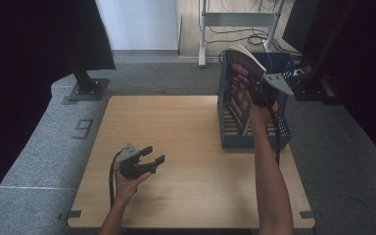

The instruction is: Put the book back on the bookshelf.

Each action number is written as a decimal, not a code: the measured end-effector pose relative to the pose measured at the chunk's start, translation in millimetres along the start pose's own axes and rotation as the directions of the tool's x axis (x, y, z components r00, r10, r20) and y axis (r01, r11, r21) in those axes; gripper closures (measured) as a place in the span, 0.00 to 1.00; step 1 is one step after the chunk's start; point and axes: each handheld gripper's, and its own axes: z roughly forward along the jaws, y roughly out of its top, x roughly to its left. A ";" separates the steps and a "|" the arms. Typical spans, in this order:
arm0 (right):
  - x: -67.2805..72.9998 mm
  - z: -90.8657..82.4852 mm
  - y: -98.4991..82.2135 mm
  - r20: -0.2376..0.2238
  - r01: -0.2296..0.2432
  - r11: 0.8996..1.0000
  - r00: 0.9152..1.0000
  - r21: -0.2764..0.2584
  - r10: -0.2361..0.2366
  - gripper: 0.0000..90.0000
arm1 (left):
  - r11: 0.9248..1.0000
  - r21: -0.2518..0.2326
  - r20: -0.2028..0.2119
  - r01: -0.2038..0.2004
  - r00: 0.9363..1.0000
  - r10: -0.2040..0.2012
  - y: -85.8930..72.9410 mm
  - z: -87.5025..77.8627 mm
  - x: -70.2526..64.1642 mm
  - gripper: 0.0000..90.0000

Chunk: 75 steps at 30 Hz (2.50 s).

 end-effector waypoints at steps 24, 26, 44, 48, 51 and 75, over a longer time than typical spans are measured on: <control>8.8 27.4 -25.2 0.035 0.042 0.999 0.998 -0.002 -0.042 0.91 | 1.000 -0.011 -0.015 0.015 1.000 -0.015 -0.2 -4.7 6.4 0.34; 10.1 30.5 -29.1 0.039 0.042 0.999 0.998 -0.003 -0.042 0.91 | 1.000 -0.010 -0.018 0.016 1.000 -0.016 -0.3 -4.9 6.9 0.34; 17.4 34.6 -68.2 -0.018 0.064 0.997 0.998 0.053 -0.063 0.91 | 1.000 -0.010 -0.020 0.011 1.000 -0.011 -0.4 -5.5 6.7 0.34; 18.2 25.7 -70.2 -0.025 0.069 0.995 0.997 0.068 -0.068 0.90 | 1.000 -0.008 -0.018 0.007 1.000 -0.007 -0.4 -4.8 5.1 0.34; 18.7 19.1 -69.7 -0.037 0.067 0.992 0.997 0.106 -0.063 0.88 | 1.000 -0.009 -0.015 0.005 1.000 -0.005 -0.4 -3.8 3.1 0.34; 14.5 23.9 -68.6 0.019 0.077 0.981 0.997 0.179 -0.081 0.91 | 1.000 -0.006 -0.018 -0.004 1.000 0.004 0.0 -3.4 2.8 0.34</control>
